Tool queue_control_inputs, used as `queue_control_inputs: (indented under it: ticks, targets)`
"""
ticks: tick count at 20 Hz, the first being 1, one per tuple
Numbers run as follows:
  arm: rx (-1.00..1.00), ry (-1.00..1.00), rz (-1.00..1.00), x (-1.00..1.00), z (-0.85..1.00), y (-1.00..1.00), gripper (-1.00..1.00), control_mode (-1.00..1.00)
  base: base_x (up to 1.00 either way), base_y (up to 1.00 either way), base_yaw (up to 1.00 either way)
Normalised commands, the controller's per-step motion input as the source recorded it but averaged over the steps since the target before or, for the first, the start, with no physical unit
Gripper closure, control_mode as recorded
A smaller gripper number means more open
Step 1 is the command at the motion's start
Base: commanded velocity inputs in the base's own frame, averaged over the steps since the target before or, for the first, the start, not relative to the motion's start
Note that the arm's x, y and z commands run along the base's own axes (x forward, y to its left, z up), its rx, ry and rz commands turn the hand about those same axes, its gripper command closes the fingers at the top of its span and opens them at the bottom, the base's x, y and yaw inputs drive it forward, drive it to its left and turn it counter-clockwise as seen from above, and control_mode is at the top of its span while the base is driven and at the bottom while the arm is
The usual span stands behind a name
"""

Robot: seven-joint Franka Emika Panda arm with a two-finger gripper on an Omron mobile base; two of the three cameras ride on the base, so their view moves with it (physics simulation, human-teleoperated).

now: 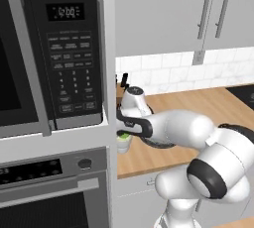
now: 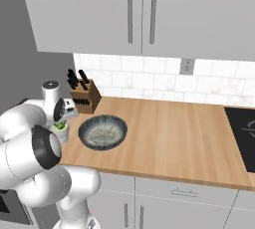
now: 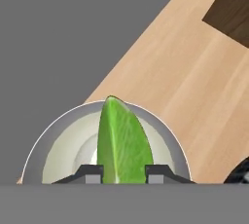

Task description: Grab a lemon wedge from the fridge and one ice cube from the ice bowl, and put them in the glass of lemonade.

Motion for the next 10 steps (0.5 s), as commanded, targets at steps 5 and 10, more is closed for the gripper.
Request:
queue_control_inputs:
  ticks: [5,10]
  targets:
    - [0.00,0.00,-0.01,0.15,-0.02,0.05,1.00,-1.00,0.00,0.00,0.00]
    - [0.00,0.00,-0.01,0.11,0.00,0.08,-1.00,-1.00,0.00,0.00,0.00]
